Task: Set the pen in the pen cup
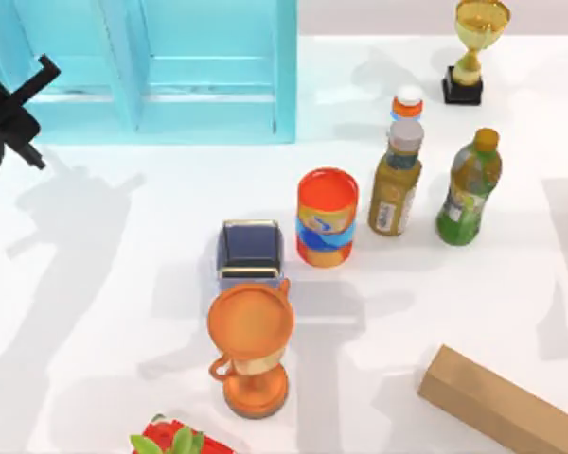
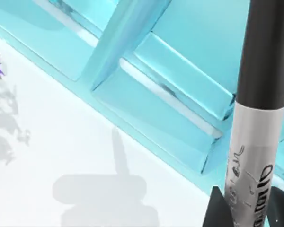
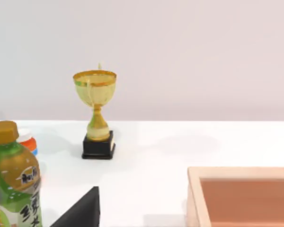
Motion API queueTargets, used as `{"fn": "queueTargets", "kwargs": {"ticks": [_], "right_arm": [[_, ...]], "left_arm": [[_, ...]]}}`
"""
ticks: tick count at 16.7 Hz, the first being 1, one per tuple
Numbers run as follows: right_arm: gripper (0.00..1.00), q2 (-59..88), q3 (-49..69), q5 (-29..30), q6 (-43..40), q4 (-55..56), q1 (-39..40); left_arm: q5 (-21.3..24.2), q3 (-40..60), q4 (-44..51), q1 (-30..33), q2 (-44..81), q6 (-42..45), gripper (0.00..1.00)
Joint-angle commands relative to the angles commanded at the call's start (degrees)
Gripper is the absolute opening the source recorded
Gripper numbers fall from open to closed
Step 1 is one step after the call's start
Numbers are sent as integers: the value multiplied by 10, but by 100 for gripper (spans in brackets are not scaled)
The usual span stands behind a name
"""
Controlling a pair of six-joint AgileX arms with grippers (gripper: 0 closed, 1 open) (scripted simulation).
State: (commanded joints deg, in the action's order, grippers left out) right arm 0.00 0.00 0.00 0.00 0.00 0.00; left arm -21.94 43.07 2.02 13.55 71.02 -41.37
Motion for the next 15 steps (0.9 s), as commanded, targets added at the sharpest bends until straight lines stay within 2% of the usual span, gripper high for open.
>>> {"fn": "queueTargets", "kwargs": {"ticks": [6,9,12,15], "right_arm": [[100,0,0,0,0,0,0],[100,0,0,0,0,0,0],[100,0,0,0,0,0,0],[100,0,0,0,0,0,0]], "left_arm": [[-325,70,-249,225,180,190,0],[-472,102,-361,327,262,277,0],[-592,128,-454,411,329,347,0],[-672,146,-516,468,375,395,0]]}}
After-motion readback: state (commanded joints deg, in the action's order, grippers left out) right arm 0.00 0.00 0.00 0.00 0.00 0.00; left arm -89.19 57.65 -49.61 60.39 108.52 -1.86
